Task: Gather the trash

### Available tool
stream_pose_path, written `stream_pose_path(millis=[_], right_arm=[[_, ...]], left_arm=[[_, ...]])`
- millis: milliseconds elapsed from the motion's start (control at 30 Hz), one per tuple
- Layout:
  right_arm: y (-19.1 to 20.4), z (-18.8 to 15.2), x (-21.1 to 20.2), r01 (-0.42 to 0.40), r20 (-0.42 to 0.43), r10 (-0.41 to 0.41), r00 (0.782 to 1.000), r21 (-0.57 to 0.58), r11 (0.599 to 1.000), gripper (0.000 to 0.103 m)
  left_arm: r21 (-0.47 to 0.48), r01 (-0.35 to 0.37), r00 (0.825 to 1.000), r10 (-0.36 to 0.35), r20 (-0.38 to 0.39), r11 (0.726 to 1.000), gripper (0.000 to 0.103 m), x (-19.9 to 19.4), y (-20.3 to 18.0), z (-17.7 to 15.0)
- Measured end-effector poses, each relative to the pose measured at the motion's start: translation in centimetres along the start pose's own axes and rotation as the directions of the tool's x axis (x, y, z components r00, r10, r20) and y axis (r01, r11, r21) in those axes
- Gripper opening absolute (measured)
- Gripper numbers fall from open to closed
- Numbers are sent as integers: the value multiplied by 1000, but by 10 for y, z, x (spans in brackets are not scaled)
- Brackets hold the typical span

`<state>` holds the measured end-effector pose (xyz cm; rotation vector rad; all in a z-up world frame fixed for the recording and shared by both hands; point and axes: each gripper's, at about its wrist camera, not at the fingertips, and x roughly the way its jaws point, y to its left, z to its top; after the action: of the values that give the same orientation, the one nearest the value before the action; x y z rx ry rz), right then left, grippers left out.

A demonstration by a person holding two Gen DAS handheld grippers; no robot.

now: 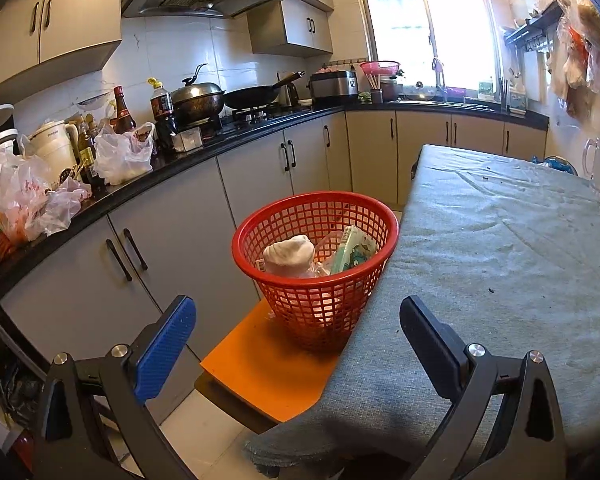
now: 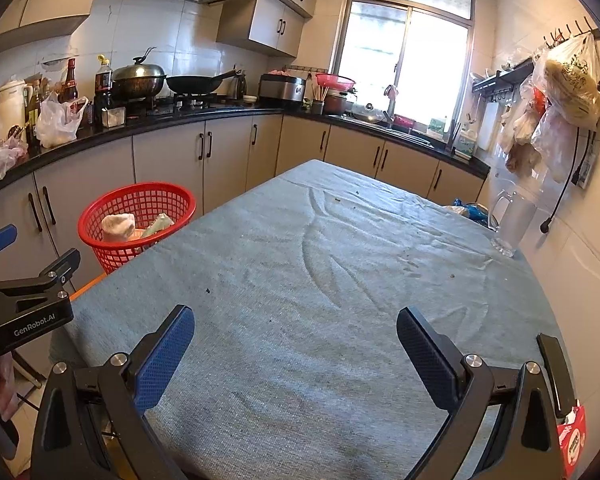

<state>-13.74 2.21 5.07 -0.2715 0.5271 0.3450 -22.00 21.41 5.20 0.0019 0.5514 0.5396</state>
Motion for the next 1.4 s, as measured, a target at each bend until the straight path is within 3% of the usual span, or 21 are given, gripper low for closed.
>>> stream_pose_path(millis=[1400], right_arm=[[0, -6, 10, 4, -24, -4, 1000, -6, 1000, 103]], left_arm=[[7, 8, 1000, -8, -14, 1000, 101, 5, -4, -7]])
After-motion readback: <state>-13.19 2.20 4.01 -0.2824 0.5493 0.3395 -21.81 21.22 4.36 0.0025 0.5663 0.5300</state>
